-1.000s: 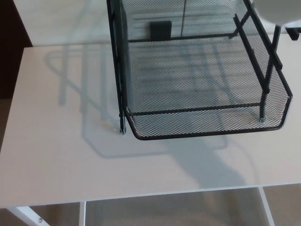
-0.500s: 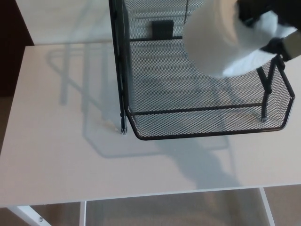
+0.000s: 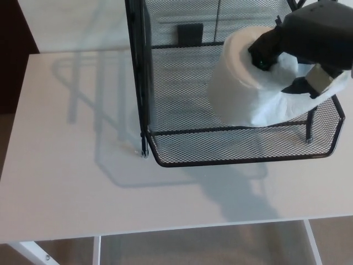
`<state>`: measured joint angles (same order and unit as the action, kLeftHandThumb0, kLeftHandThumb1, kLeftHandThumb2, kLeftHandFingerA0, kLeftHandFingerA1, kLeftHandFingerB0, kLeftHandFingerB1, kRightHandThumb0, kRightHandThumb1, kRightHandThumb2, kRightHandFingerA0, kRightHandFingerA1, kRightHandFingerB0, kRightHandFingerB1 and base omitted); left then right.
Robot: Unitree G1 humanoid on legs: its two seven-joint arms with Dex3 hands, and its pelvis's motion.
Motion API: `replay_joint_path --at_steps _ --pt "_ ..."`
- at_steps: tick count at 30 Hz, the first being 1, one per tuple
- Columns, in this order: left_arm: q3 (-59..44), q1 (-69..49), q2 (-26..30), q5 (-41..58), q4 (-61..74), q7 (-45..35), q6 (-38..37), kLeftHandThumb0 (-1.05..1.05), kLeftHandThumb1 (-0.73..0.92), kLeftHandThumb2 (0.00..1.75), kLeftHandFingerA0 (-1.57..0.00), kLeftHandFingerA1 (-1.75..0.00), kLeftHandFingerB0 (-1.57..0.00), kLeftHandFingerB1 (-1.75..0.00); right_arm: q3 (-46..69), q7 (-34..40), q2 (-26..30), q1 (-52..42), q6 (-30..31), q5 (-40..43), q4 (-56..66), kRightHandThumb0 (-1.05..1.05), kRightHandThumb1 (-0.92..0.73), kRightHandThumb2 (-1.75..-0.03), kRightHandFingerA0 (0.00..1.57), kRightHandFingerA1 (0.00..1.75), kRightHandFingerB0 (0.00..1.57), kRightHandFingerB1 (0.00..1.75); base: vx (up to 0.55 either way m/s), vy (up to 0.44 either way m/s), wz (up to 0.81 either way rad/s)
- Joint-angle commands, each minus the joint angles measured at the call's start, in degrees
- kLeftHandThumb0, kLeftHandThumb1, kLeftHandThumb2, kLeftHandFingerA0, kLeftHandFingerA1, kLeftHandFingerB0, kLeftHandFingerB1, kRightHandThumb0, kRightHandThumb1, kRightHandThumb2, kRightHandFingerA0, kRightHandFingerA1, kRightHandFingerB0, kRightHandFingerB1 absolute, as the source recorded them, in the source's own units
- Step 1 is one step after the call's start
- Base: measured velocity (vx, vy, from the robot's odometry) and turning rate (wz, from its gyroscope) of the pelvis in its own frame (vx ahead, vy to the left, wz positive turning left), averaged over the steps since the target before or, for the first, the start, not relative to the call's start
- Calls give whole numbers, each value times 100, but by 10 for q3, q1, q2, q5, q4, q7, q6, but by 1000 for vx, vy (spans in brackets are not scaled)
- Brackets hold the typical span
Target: The robot walks towards a desk on which a file tray is kept in the middle and a toilet paper roll is kept on its right. The robot uses its right hand to hook on finger in the gap of the roll and grabs it, lifts it and places it on the tray.
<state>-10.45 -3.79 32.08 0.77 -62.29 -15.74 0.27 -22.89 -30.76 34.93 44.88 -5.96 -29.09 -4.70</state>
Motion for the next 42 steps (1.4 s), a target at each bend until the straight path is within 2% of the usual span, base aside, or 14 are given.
replay_joint_path --at_steps 1,4,12,14,16,21,23,25,26,29,34,35,40,42 --pt "-4 -11 9 3 10 -3 -11 -61 92 68 -22 -54 -24 -45 -12 -58 0 14 0 -3 2 -32 -64 -60 84 94 43 34 0 0 0" --pt "7 -1 11 -13 -7 11 -16 -61 92 67 -30 -54 -28 -45 -11 -107 5 49 9 14 -7 -36 -60 -58 78 61 24 31 0 0 0" --pt "0 -5 13 -1 -5 0 -18 -58 92 68 -29 -54 -30 -46 -19 -250 14 147 63 40 -44 -41 -58 -57 63 57 37 32 0 0 0" --pt "4 2 12 -6 -21 5 -22 -63 75 109 -31 -62 -24 -55 -25 -296 14 177 95 41 -48 -43 -59 -58 62 55 43 34 0 0 0" --pt "8 5 13 -11 -28 8 -28 -64 76 109 -31 -62 -25 -55 -29 -317 16 191 95 41 -53 -49 -48 -83 55 63 37 49 0 0 0" --pt "8 5 11 -11 -29 7 -29 -64 76 109 -29 -60 -27 -55 -33 -349 9 224 121 33 -62 -39 -61 -59 75 58 56 38 0 0 0" --pt "11 -4 13 -12 -15 4 -31 -58 92 68 -29 -53 -31 -46 -29 -357 5 231 133 37 -62 -35 -60 -58 75 66 57 40 0 0 0" --pt "4 -3 10 -4 -16 7 -26 -64 75 107 -29 -59 -26 -54 -29 -366 4 240 136 39 -66 -36 -60 -58 75 70 57 40 0 0 0" --pt "11 -2 13 -13 -20 7 -33 -60 92 70 -31 -52 -32 -45 -28 -380 3 257 166 29 -63 -37 -60 -58 73 74 58 40 0 0 0" --pt "-1 -3 9 2 -15 0 -21 -58 92 67 -29 -53 -31 -46 -22 -397 12 277 167 31 -64 -37 -61 -59 71 69 57 39 0 0 0" --pt "-4 -8 8 6 -5 -1 -18 -58 92 68 -30 -55 -29 -46 33 -431 60 319 211 61 -42 -44 -61 -58 70 90 48 37 0 0 0" --pt "-12 -6 5 14 -6 -1 -10 -59 72 108 -33 -63 -22 -54 49 -430 72 321 212 73 -41 -46 -60 -58 69 83 51 37 0 0 0" --pt "9 -8 9 -12 -18 11 -37 -64 77 111 -31 -61 -26 -55 198 -396 138 274 245 161 -5 -43 -58 -58 69 64 55 38 0 0 0" --pt "22 -3 14 -26 -23 17 -34 -63 92 73 -32 -53 -33 -46 278 -394 176 241 278 191 8 -43 -60 -58 73 79 53 36 0 0 0"
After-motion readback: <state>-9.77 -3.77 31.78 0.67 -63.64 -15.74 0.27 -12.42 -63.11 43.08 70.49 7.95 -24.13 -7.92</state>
